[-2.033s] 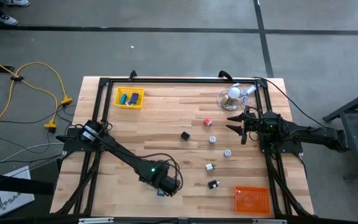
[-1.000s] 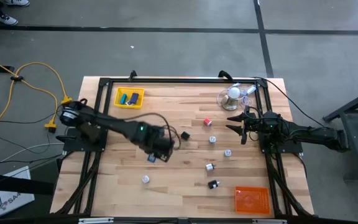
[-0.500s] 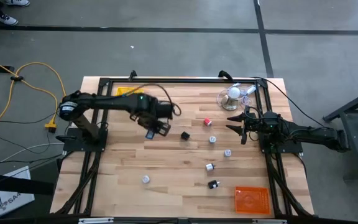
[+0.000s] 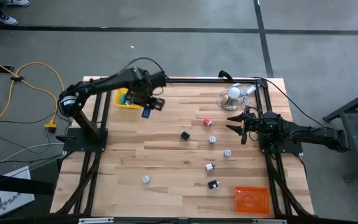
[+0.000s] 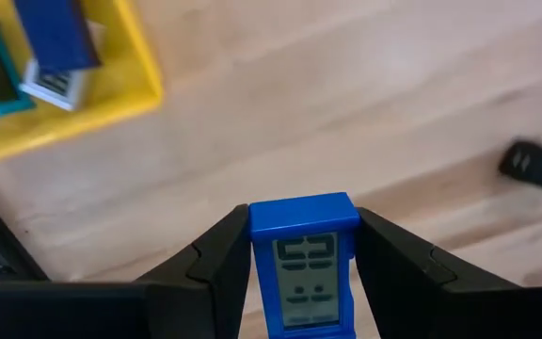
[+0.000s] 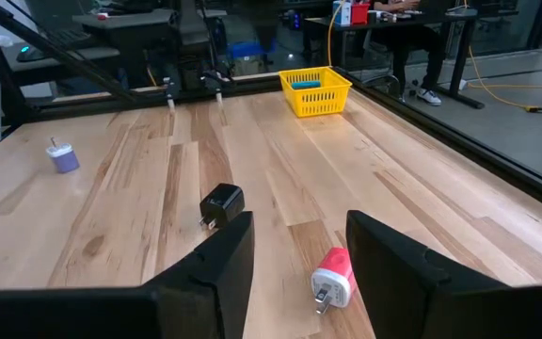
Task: Pick & Place Office items
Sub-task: Put the blue digital timer into the yellow bin
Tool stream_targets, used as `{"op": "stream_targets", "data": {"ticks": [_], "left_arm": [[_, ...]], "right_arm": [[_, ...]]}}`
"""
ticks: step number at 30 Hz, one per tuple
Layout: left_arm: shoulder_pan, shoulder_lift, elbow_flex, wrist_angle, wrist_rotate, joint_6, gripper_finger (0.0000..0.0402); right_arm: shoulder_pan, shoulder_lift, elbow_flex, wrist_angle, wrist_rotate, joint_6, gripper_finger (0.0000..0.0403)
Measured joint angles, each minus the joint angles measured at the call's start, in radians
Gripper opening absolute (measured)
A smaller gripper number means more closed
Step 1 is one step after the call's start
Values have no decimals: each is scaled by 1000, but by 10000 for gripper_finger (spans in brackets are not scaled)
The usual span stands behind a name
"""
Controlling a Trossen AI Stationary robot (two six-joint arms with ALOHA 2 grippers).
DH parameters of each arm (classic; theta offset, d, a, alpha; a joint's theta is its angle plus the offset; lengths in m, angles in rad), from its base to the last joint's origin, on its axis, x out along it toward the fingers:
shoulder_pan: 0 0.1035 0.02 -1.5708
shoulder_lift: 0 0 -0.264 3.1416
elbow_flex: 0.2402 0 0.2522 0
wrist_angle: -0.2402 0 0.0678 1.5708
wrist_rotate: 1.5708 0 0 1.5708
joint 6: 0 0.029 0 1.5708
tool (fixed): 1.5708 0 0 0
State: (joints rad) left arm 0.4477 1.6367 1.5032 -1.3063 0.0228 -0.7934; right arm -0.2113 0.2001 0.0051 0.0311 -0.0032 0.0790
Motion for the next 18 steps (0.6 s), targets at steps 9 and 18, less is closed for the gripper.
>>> {"op": "stream_targets", "data": {"ticks": [9, 18], "left_arm": [[191, 0, -1, -2, 7, 110, 163], [341, 0, -3, -18, 13, 187, 163]], "right_arm": [[0, 0, 0, 0, 0, 0, 158], [0, 0, 0, 0, 0, 0, 158]]}}
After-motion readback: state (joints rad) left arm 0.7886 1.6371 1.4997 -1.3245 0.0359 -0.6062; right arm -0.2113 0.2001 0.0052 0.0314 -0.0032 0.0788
